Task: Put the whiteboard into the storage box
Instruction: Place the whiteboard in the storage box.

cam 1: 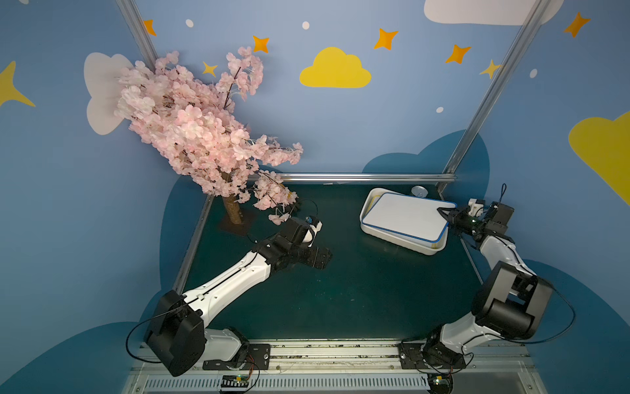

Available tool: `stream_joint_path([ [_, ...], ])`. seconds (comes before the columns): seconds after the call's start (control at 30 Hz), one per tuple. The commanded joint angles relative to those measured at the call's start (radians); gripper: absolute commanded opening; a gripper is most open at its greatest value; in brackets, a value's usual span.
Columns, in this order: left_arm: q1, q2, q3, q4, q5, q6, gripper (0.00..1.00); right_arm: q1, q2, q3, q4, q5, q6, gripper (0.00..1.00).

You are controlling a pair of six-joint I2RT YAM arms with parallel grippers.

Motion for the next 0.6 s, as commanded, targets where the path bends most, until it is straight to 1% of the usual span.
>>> stream_joint_path([
  [0.0,-0.004,0.003,0.016,-0.004,0.011,0.020,1.00,-0.004,0.035,0.108,0.020,-0.076,-0.086,0.00],
  [0.07,-0.004,0.002,0.016,-0.003,0.006,0.022,1.00,-0.009,0.084,0.154,-0.004,-0.070,-0.114,0.00],
  [0.23,-0.004,0.009,0.015,0.001,0.006,0.024,1.00,-0.004,0.181,0.202,0.064,-0.092,-0.123,0.00],
  [0.4,-0.004,0.022,0.023,-0.006,0.008,0.026,1.00,0.009,0.253,0.240,0.094,-0.099,-0.117,0.00],
  [0.57,-0.002,0.024,0.025,-0.007,0.000,0.030,1.00,0.043,0.298,0.266,0.083,-0.083,-0.139,0.00],
])
